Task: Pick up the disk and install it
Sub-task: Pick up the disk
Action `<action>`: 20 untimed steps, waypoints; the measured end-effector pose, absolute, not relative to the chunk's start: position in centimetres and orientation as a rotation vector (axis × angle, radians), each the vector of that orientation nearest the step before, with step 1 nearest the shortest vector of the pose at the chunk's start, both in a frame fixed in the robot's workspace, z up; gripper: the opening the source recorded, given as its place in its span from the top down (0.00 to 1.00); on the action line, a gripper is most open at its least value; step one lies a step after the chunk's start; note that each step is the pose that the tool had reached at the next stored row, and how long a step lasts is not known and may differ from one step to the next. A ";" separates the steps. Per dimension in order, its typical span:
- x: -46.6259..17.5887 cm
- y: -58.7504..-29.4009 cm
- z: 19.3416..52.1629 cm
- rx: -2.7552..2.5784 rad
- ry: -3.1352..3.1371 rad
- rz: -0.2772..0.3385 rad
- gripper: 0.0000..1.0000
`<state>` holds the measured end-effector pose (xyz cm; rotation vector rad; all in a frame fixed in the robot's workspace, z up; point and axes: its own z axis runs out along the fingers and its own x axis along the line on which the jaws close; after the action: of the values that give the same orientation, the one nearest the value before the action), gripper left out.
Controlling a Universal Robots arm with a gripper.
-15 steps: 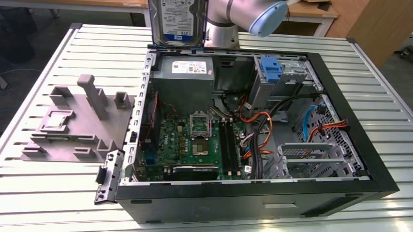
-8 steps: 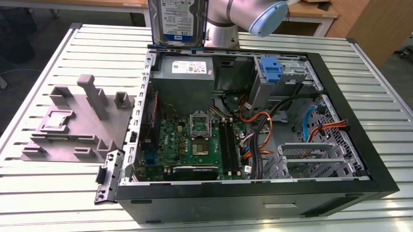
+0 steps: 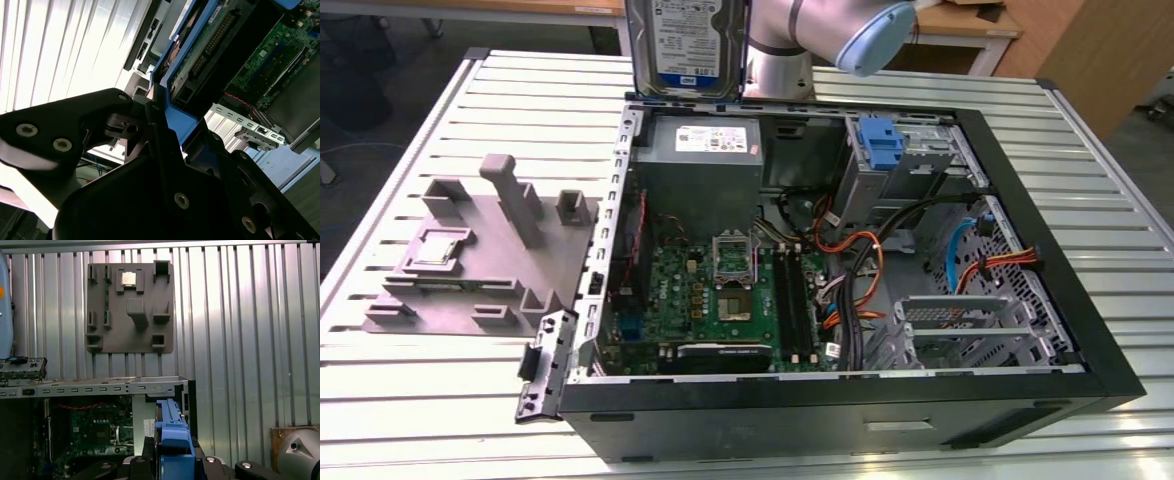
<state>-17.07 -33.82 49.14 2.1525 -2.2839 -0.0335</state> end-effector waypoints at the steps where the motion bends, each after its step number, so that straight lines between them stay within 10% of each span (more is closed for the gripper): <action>1: -17.1 -33.8 49.1 2.153 -2.284 -0.034 0.64; 20: -16.5 -34.3 49.0 2.152 -2.284 -0.034 0.64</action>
<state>-16.46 -34.34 48.98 2.1524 -2.2839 -0.0336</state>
